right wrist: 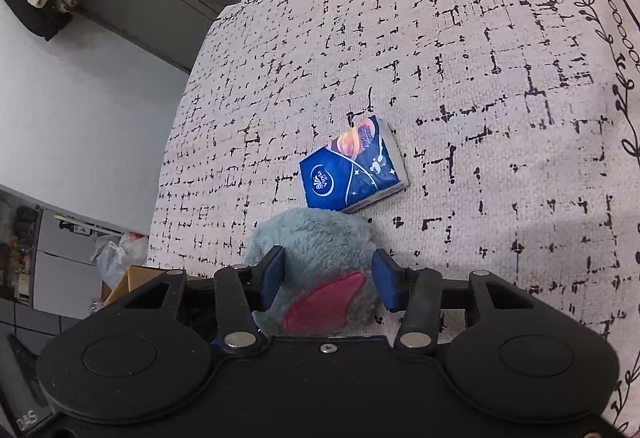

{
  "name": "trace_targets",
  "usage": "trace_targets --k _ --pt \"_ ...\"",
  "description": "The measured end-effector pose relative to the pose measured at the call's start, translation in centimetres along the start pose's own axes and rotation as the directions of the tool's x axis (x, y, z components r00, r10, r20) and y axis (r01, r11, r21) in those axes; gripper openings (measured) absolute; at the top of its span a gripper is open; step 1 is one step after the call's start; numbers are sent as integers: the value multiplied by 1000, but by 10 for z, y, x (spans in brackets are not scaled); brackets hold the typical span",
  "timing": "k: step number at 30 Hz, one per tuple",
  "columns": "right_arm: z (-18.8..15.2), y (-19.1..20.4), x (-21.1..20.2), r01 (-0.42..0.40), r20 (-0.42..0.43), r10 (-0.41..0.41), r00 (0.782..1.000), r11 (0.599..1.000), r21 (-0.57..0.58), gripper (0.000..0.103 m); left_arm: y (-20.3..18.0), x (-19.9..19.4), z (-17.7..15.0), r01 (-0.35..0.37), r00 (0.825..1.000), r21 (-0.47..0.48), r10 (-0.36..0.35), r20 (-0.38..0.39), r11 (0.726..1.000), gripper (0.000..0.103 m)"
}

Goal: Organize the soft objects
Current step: 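Lift the blue plush with both tools and carry it over the box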

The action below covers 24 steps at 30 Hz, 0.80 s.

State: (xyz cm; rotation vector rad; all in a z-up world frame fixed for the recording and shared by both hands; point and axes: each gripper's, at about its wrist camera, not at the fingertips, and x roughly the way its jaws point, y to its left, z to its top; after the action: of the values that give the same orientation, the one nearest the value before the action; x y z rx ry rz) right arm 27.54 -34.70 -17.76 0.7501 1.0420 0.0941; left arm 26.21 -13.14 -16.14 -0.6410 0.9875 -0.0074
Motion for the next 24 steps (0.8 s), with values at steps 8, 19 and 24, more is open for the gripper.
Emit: trace_targets --k 8,19,24 --pt "-2 5 -10 -35 18 36 999 998 -48 20 -5 -15 0 19 999 26 -20 32 999 18" --pt "-12 32 -42 -120 69 132 989 979 -162 18 -9 -60 11 49 993 47 -54 109 998 18" --pt "-19 47 -53 -169 78 188 979 966 -197 17 -7 -86 16 45 987 72 -56 152 996 18"
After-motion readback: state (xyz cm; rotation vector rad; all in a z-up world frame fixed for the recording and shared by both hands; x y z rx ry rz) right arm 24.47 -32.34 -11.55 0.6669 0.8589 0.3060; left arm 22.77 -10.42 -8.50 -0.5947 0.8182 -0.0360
